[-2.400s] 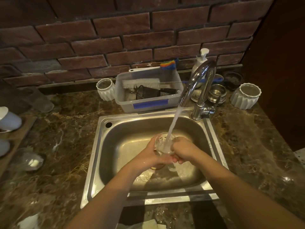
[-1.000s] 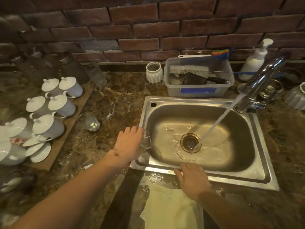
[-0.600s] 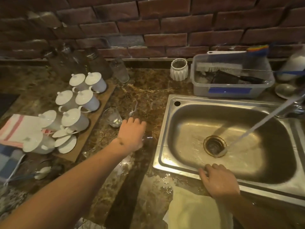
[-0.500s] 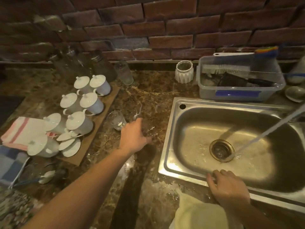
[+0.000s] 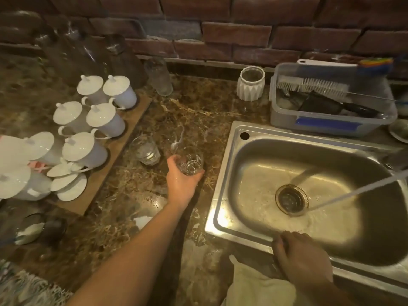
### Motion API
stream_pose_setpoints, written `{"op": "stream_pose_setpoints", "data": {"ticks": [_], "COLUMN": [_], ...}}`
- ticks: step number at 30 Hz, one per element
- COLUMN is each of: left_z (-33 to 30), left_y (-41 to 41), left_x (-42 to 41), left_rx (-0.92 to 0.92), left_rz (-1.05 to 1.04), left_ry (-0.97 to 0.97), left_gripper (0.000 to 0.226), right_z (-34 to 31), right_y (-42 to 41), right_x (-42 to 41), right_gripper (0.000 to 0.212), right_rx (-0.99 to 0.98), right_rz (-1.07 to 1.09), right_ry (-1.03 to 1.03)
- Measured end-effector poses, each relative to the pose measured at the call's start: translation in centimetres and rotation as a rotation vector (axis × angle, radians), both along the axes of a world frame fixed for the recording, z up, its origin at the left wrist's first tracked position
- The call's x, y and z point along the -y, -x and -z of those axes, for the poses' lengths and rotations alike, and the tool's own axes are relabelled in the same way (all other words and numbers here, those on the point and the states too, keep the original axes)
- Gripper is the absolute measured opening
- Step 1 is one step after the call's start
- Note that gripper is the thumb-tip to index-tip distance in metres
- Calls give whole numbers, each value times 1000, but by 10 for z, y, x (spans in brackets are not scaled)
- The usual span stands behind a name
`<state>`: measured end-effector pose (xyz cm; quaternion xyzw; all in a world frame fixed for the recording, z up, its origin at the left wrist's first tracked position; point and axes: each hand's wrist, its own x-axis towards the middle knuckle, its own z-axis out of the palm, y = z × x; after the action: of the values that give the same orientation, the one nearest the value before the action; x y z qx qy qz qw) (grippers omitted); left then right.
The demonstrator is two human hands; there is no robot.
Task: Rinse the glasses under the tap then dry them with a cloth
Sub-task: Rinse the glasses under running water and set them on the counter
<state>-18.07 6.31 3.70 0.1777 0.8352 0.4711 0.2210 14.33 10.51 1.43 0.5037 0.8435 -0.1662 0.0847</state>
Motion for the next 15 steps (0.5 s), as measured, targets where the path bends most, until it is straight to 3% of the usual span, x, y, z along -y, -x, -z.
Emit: {"op": "stream_pose_setpoints", "data": {"ticks": [3, 8, 12, 13, 15], "left_z": [4, 4, -2, -2, 0], "left_y": [-1, -3, 21, 33, 59], "left_x": [0, 21, 49, 49, 41], "left_rx": [-21, 77, 28, 11, -6], "left_rz": [20, 47, -411, -488, -500], "left_ry": [-5, -22, -95, -86, 17], "left_gripper": [85, 117, 72, 71, 91], "right_z": [-1, -5, -11, -12, -11], "right_y": [-1, -2, -1, -1, 0], "right_x": [0, 1, 1, 0, -1], "right_gripper": [41, 46, 40, 40, 39], "right_rx": [5, -9, -13, -7, 8], "right_rz": [-12, 15, 26, 26, 28], "right_ry": [15, 30, 31, 28, 12]}}
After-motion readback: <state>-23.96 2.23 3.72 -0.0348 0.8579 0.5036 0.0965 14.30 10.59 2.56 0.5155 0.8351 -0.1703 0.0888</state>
